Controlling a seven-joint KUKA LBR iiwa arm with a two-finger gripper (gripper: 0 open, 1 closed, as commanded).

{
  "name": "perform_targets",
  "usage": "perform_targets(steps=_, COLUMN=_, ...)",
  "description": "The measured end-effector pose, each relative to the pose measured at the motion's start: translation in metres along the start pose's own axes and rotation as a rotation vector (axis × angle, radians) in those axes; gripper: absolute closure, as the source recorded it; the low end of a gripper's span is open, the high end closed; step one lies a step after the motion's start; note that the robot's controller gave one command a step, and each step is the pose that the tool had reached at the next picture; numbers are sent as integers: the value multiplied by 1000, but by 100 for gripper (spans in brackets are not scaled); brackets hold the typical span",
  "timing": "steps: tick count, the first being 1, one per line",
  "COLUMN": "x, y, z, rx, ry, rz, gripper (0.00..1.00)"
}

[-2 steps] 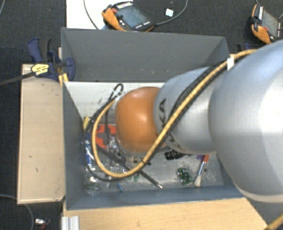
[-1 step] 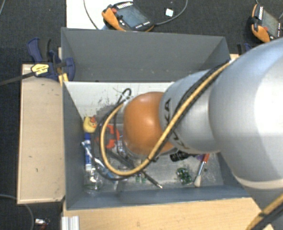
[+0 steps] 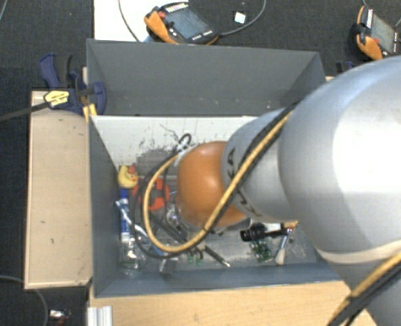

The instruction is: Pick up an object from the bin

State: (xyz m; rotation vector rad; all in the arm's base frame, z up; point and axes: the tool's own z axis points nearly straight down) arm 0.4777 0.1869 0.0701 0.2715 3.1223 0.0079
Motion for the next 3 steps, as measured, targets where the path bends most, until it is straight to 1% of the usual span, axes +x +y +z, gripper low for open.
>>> perform_targets(steps=1, x=3, y=11, z=0, rx=2, ry=4, rz=153, gripper=100)
perform_targets(steps=2, x=3, y=11, z=0, rx=2, ry=4, rz=155, gripper=100)
perform_targets(steps=3, x=2, y=11, z=-126, rx=3, ry=6, rz=151, gripper=100)
